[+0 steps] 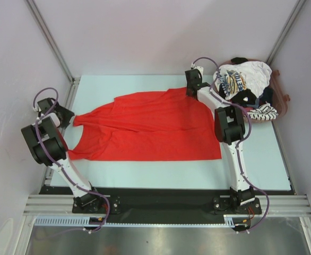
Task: Fold and stack the tank tops
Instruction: Fold the tank top
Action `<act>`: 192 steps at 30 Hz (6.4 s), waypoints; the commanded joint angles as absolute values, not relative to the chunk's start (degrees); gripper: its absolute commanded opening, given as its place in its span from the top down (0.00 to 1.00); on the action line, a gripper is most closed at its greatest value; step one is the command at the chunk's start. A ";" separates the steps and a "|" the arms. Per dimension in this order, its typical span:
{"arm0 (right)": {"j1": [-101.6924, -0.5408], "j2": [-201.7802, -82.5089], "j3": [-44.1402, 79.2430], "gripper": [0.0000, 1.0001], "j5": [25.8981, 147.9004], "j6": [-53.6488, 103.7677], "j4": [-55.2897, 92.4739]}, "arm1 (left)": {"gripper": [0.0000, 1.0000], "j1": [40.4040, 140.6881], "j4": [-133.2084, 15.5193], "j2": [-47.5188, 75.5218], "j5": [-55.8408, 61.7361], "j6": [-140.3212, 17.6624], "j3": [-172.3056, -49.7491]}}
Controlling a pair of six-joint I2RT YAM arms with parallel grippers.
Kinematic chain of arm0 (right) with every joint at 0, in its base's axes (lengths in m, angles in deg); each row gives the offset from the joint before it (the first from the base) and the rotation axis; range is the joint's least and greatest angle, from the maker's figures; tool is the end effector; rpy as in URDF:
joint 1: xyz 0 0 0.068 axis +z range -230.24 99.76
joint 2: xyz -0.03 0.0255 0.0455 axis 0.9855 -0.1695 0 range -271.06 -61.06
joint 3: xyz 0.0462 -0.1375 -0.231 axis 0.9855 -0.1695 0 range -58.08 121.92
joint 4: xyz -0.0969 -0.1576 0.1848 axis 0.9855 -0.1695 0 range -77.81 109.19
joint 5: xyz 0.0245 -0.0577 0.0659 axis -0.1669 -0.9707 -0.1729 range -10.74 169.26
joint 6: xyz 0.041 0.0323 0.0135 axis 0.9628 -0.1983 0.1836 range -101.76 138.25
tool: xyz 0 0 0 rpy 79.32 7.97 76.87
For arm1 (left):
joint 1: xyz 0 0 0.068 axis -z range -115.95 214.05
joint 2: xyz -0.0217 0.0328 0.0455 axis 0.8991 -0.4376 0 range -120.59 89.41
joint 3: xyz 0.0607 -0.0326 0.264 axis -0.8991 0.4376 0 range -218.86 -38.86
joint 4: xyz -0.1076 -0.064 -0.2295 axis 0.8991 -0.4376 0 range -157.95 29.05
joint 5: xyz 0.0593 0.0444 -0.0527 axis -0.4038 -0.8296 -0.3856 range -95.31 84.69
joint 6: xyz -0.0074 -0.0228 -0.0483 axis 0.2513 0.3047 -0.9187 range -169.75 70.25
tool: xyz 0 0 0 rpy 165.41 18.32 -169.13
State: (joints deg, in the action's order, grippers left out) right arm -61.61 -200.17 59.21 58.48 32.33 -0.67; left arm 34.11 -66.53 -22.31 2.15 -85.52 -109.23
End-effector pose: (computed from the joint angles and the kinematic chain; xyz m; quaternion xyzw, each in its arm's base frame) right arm 0.5247 0.1635 0.1796 0.0382 0.8997 -0.0444 0.4326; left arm 0.3627 0.2034 0.1621 -0.4835 0.7927 -0.0791 0.3627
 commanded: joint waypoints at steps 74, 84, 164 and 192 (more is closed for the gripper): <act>-66.62 -207.75 69.36 1.00 60.19 26.07 6.53 | 0.43 63.61 -82.56 -40.14 -1.28 -66.19 -144.94; -67.06 -207.58 69.18 1.00 60.45 26.59 6.35 | 0.57 63.52 -87.05 -43.92 -1.88 -66.54 -149.51; -70.93 -207.84 70.14 0.67 68.10 31.08 0.91 | 1.00 61.06 -77.82 -38.47 12.79 -70.23 -143.36; -69.52 -210.57 75.07 0.69 64.67 27.65 -1.73 | 1.00 61.23 -78.62 -38.30 12.18 -69.53 -143.62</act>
State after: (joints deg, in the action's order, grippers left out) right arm -69.89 -211.12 73.09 66.40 29.34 -2.24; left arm 61.02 -79.06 -39.89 11.64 -70.39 -141.73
